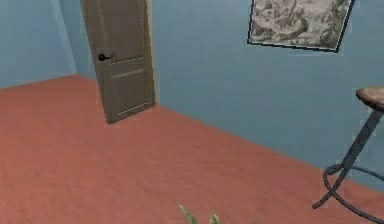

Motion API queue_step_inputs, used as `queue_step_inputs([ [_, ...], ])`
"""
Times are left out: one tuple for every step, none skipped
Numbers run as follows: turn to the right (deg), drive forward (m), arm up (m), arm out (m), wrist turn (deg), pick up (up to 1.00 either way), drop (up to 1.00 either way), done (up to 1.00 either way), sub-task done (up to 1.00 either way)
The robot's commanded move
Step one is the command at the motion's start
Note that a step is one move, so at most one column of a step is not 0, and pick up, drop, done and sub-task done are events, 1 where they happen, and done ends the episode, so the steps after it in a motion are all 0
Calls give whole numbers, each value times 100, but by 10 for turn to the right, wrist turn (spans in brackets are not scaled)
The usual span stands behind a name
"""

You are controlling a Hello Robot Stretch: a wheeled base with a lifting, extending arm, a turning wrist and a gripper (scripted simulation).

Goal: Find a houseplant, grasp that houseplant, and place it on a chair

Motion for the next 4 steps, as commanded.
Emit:
queue_step_inputs([
  [-450, 0, 0, 0, 0, 0, 0, 0, 0],
  [-120, 0, 0, 0, 0, 0, 0, 0, 0],
  [0, 80, 0, 0, 0, 0, 0, 0, 0],
  [-390, 0, 0, 0, 0, 0, 0, 0, 0],
])
